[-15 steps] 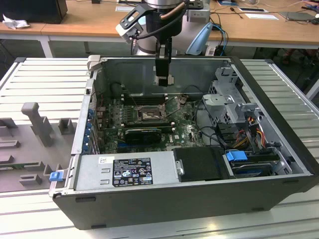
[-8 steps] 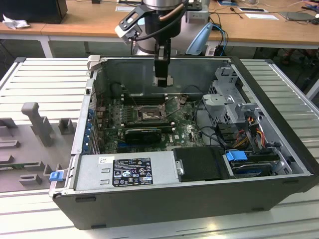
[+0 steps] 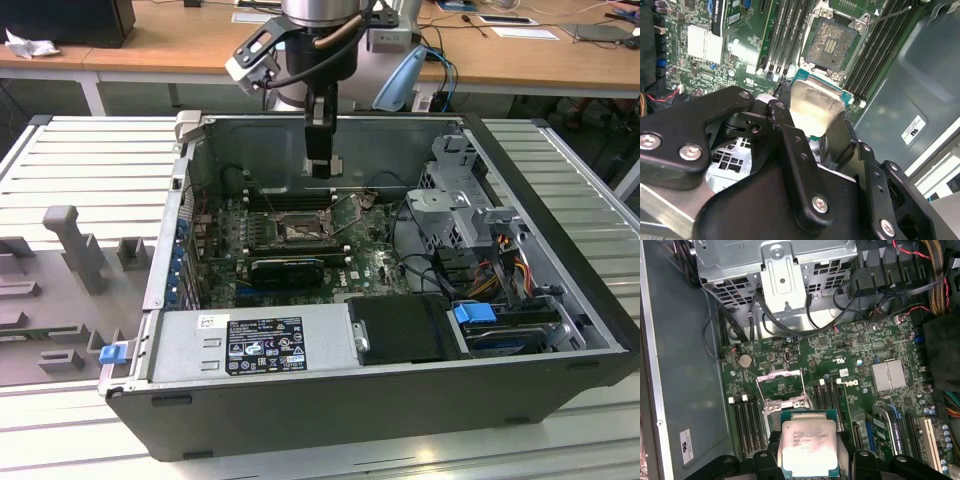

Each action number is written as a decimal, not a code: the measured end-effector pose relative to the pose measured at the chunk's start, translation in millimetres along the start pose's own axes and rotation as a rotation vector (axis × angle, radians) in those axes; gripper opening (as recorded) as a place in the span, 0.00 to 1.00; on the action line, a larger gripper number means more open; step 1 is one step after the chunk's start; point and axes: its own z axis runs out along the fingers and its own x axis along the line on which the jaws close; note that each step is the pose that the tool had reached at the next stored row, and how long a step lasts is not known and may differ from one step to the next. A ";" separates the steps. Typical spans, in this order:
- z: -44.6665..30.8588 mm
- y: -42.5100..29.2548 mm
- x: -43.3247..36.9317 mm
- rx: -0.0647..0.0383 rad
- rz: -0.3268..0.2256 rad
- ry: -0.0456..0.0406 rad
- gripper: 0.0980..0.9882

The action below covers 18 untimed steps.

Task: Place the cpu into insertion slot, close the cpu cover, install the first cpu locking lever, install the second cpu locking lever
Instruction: 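Place the cpu into insertion slot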

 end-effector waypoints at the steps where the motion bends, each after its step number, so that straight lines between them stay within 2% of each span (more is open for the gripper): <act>1: 2.7 -1.1 -0.2 0.000 -0.001 0.0001 0.48; 5: 10.5 -3.9 -0.7 0.001 -0.035 0.0032 0.48; 9: 20.7 -5.6 -1.0 0.002 -0.118 0.0107 0.48; 13: 27.3 -9.7 0.1 0.002 -0.130 0.0119 0.48; 18: 41.2 -13.2 -0.1 0.002 -0.131 0.0099 0.48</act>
